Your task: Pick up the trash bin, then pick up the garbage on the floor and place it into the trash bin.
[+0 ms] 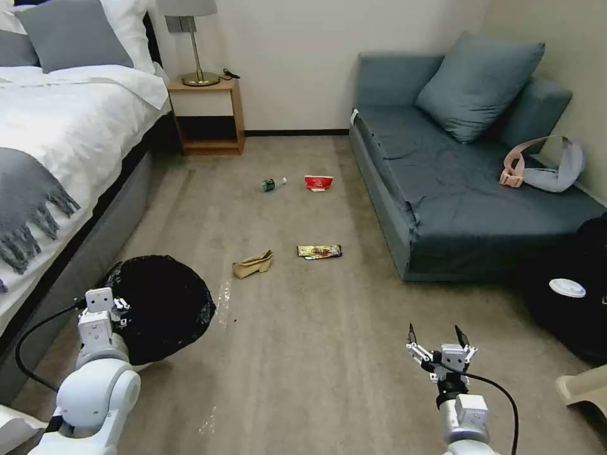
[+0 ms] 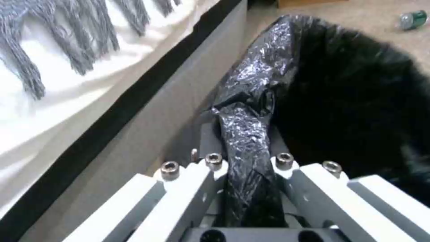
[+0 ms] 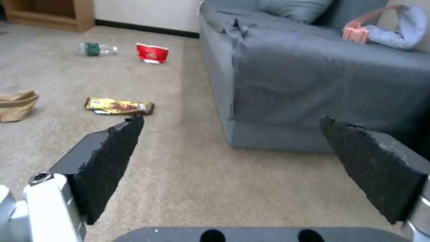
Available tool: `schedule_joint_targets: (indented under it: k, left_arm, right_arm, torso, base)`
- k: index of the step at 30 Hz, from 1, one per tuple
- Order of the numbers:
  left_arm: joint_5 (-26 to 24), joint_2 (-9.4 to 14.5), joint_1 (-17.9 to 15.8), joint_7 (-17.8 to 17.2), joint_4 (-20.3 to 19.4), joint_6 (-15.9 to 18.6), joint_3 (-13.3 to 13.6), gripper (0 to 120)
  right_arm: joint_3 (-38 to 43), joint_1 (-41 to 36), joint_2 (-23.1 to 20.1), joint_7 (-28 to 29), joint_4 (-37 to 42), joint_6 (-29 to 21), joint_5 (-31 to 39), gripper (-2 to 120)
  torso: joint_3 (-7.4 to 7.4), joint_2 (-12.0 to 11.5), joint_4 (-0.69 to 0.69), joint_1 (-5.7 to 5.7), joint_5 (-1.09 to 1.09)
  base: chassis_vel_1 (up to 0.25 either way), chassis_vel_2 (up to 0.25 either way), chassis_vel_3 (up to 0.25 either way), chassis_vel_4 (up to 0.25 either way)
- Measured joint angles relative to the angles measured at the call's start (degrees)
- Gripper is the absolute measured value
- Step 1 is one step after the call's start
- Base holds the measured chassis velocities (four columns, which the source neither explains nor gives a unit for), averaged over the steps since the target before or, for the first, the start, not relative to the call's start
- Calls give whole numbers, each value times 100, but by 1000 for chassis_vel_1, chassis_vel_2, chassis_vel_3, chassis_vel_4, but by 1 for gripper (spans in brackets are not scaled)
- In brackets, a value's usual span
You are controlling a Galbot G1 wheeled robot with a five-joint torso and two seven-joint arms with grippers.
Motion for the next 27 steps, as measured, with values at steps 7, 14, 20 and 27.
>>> schedule_joint_targets:
  k: [7,14,20,27]
  left_arm:
    - [-49,46,-19,10,111,-108,-80,4]
    - [-85,61,-40,18,218,-215,-106,4]
    - [-93,52,-58,16,247,-231,-98,4]
    - [-72,25,-85,14,282,-296,-81,4]
  right_arm:
    - [-58,100,114,-67,-165,94,-94,100]
    - [10,109,161,-298,-262,83,34,100]
    - [76,81,138,-481,-323,187,101,100]
    - [68,94,124,-589,-373,310,170,100]
  torso:
    - [0,0,1,0,1]
    - [0,0,0,0,1]
    - [0,1,0,0,1]
    - [-1,1,1,0,2]
  base:
    - [0,0,0,0]
    - [0,0,0,0]
    - [0,0,0,0]
    - [-36,39,52,-41]
